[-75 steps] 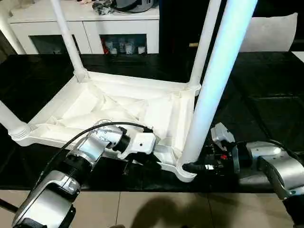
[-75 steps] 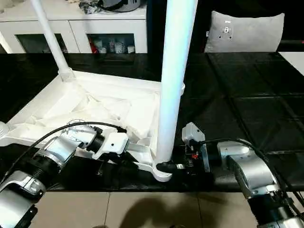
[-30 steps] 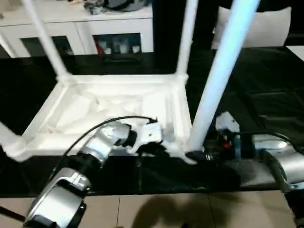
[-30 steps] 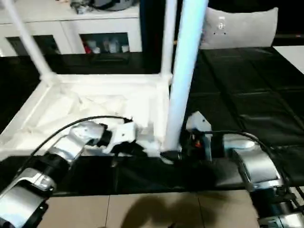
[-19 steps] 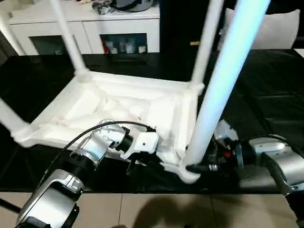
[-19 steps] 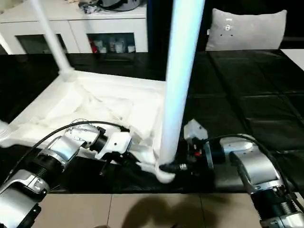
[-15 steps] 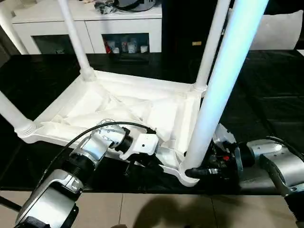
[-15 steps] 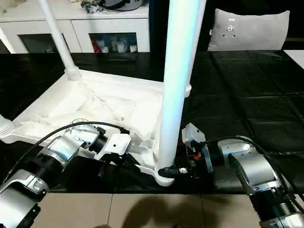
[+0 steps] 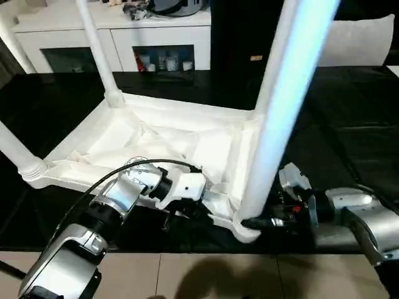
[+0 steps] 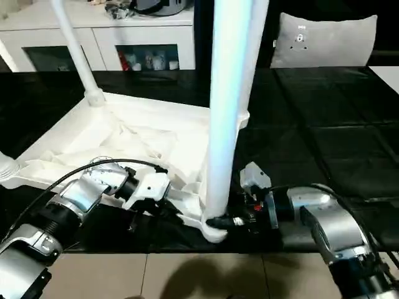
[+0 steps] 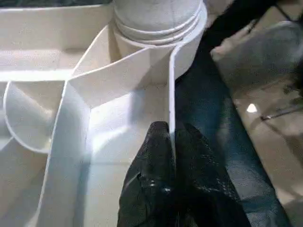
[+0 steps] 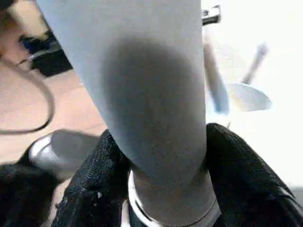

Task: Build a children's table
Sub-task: Rotate leg to tighten

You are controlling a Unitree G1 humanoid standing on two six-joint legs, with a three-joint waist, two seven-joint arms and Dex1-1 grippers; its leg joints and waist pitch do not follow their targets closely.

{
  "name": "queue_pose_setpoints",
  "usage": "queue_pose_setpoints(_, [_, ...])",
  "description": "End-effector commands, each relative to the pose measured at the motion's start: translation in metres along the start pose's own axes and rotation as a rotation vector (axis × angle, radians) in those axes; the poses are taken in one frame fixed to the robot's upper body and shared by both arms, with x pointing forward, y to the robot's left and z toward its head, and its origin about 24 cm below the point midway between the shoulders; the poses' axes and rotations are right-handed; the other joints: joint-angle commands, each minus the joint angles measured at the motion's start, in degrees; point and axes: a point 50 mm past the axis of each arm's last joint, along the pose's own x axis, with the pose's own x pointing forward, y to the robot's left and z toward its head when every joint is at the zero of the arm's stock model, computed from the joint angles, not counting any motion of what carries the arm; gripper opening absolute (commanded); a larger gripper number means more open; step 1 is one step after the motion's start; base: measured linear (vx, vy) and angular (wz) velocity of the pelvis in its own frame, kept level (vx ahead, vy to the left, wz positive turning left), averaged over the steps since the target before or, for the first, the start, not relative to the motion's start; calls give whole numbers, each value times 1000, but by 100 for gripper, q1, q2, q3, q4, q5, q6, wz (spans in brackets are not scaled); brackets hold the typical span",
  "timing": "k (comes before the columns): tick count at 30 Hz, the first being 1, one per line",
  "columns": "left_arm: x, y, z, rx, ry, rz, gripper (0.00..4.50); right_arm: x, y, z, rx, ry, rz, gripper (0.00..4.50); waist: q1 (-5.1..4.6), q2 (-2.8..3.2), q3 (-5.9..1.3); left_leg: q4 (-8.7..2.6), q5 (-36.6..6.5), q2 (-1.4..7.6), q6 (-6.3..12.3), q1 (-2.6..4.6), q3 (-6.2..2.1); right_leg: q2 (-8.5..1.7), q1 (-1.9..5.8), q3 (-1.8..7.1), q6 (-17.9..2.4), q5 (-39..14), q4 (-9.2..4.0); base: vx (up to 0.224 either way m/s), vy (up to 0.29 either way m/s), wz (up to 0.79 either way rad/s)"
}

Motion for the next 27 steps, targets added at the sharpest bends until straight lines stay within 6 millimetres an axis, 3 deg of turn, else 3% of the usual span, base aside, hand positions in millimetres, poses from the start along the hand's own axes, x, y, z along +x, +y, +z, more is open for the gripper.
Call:
queue_pose_setpoints(1, [22,9,15,-51,-47,99,0,23,-9,4,49,-29,-140,209,-80,-149,-284,-435,-1321,40,215,-60,51,-168,321,187,-528,-3156,-548,-50,2,-6])
queue_pose_setpoints(2, [24,10,16,-66,-51,117,0,25,-11,4,58,-29,-176,208,-168,-163,-279,-436,-1385,7,154,-100,24,-148,348,148,-342,-3408,-580,-50,2,-6])
queue_pose_setpoints(3, [30,15,20,-102,-56,180,0,34,-21,4,98,-32,-310,208,-197,-148,-275,-437,-1439,10,141,-98,10,-150,342,142,-283,-3476,-595,0,0,0])
queue_pose_setpoints(5, [37,20,24,-135,-55,238,0,43,-28,4,149,-30,-424,204,-357,-143,-262,-398,-1656,-31,120,-95,0,-127,296,82,-192,-3686,-659,0,0,0])
queue_pose_setpoints(6, [38,20,24,-140,-55,245,0,44,-29,4,155,-29,-437,203,-495,-135,-265,-383,-1883,-43,176,-95,-39,-131,309,11,-65,-3823,-733,0,0,0])
queue_pose_setpoints(7, [42,24,28,-167,-62,290,0,50,-33,4,166,-14,-500,203,-519,-100,-269,-387,-1924,-37,212,-84,-46,-140,314,2,-61,-3797,-749,0,0,0])
queue_pose_setpoints(8, [48,29,34,-191,-71,359,0,60,-37,6,150,-5,-583,203,-605,-83,-269,-396,-1997,-18,246,-79,-56,-134,306,-33,-117,-3645,-770,0,0,0])
queue_pose_setpoints(9, [48,29,34,-191,-71,360,0,60,-37,6,150,-6,-584,203,-695,-62,-261,-405,-2175,-7,234,-82,-87,-137,324,-103,-122,-3633,-797,0,0,0])
queue_pose_setpoints(11, [51,31,36,-182,-67,387,0,65,-39,9,129,-36,-618,203,-768,-52,-261,-411,-2398,8,265,-28,-94,-144,324,-146,-100,-3609,-844,0,0,0])
queue_pose_setpoints(12, [53,31,36,-172,-54,395,0,70,-37,12,129,-71,-612,255,-849,-70,-254,-439,-2505,24,303,-53,-111,-170,366,-182,-63,-3583,-868,0,0,0])
queue_pose_setpoints(14, [54,30,35,-166,-40,397,0,74,-35,13,137,-83,-609,270,-938,-47,-248,-459,-2604,32,293,-58,-128,-187,394,-223,-89,-3500,-865,0,0,0])
queue_pose_setpoints(17, [49,30,30,-156,-25,396,0,70,-32,14,117,-103,-574,303,-977,-59,-241,-459,-2708,16,249,-43,-138,-205,373,-221,-77,-3566,-874,0,0,0])
queue_pose_setpoints(21, [39,30,22,-136,1,386,0,54,-34,11,69,-109,-560,329,-980,-61,-265,-478,-2560,21,323,-96,-172,-245,399,-134,-200,-3416,-816,0,0,0])
queue_pose_setpoints(23, [34,29,17,-110,10,363,0,43,-34,12,51,-127,-528,354,-949,-47,-298,-491,-2264,40,437,-163,-174,-258,433,-57,-413,-2996,-737,0,0,0])
queue_pose_setpoints(27, [23,25,9,-64,31,302,0,22,-31,13,27,-142,-438,386,-839,-80,-338,-478,-1673,65,676,-218,-132,-252,470,39,-784,-2248,-621,0,0,0])
